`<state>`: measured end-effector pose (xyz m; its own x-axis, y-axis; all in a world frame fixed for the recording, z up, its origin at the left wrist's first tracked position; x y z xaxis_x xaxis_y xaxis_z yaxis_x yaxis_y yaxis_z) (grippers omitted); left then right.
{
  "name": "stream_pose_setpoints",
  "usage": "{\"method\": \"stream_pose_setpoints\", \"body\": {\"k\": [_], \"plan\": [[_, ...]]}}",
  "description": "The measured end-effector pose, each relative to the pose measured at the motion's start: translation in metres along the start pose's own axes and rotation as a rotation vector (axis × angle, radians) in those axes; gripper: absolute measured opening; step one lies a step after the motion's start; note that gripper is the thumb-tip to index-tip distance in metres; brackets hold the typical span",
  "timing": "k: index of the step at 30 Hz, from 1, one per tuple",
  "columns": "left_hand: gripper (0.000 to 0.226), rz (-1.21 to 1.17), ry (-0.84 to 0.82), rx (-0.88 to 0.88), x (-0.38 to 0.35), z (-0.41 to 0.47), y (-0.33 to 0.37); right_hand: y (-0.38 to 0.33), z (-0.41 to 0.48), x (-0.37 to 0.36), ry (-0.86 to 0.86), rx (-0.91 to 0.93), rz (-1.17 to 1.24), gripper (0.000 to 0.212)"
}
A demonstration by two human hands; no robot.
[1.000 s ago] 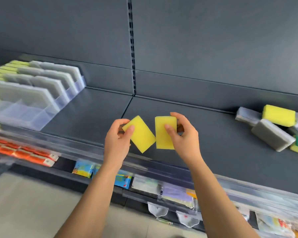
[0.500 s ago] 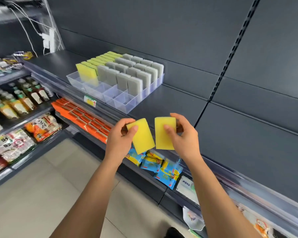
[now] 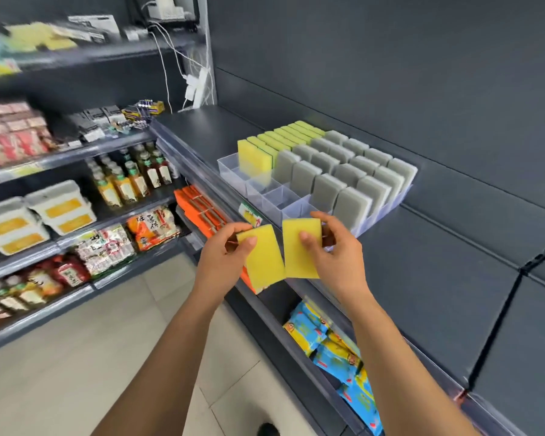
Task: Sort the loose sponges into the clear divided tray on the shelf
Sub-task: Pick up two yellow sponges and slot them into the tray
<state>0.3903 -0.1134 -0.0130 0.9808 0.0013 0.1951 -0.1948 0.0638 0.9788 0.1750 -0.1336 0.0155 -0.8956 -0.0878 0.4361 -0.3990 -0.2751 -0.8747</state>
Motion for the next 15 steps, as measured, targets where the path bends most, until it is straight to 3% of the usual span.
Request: {"method": "stream_pose_setpoints", "body": {"k": [15], "plan": [[0.012,0.032,0.055,0.032,0.112,0.111,-0.024,-0.021,0.145,-0.092,-0.113,0.034,-0.028,0.036]]}}
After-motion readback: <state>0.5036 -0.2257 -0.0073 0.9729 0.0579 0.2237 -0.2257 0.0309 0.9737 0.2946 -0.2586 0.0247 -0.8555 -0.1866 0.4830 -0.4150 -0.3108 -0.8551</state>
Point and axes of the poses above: each hand's wrist, its own z-axis towards the middle knuckle, its own x-axis out of the back of the hand, y = z × x, the point moved 9 cm from there along z, towards the middle knuckle, and after that the axes turned 15 degrees about -y, right-handed, at the moved point
